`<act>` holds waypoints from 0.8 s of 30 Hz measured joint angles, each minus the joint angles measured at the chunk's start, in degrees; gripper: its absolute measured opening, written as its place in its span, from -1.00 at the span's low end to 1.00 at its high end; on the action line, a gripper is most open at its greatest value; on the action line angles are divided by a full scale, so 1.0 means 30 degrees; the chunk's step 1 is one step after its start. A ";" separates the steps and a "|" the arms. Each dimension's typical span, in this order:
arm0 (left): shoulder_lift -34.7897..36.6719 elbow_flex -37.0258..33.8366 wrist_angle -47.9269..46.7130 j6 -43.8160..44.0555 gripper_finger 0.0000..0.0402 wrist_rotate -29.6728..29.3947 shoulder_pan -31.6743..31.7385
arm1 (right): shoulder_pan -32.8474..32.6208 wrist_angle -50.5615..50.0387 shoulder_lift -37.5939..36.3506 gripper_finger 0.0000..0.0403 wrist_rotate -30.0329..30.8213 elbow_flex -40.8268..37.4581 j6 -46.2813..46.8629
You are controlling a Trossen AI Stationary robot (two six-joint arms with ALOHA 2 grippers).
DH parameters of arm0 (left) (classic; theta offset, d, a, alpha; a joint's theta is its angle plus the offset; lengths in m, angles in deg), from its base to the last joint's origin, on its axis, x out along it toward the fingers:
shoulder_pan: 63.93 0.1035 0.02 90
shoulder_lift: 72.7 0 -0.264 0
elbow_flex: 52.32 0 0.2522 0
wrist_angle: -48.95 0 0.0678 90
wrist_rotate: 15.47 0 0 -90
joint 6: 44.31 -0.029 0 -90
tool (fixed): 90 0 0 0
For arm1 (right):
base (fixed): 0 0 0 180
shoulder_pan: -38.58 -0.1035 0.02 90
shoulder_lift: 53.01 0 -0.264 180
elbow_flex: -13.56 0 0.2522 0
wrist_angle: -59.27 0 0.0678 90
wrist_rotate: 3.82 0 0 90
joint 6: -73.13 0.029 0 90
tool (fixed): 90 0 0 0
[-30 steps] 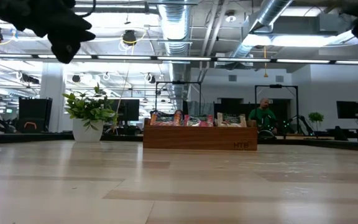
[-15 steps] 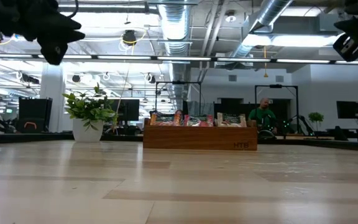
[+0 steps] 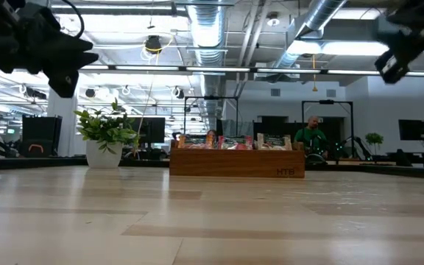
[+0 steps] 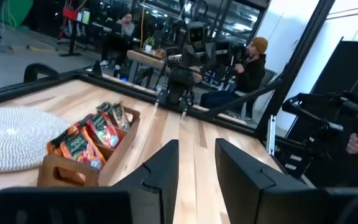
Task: Pick & Place Tea
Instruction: Return to Home Position
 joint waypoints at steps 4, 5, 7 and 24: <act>-0.0013 -0.0020 -0.0209 -0.0289 -0.52 0.0005 0.0000 | 0.0000 0.0780 -0.0001 -0.46 -0.0013 -0.0646 -0.0010; -0.0009 -0.0034 -0.0191 -0.0415 -0.52 0.0005 0.0000 | 0.0000 0.0678 -0.0001 -0.46 -0.0013 -0.0721 0.0022; -0.0002 -0.0048 -0.0179 -0.0444 -0.52 0.0004 0.0000 | 0.0000 0.0768 0.0003 -0.46 -0.0023 -0.0742 0.0025; -0.0002 -0.0100 -0.0043 -0.1172 -0.52 -0.0076 0.0005 | -0.0095 0.5222 0.0126 -0.46 -0.0883 -0.3772 0.0216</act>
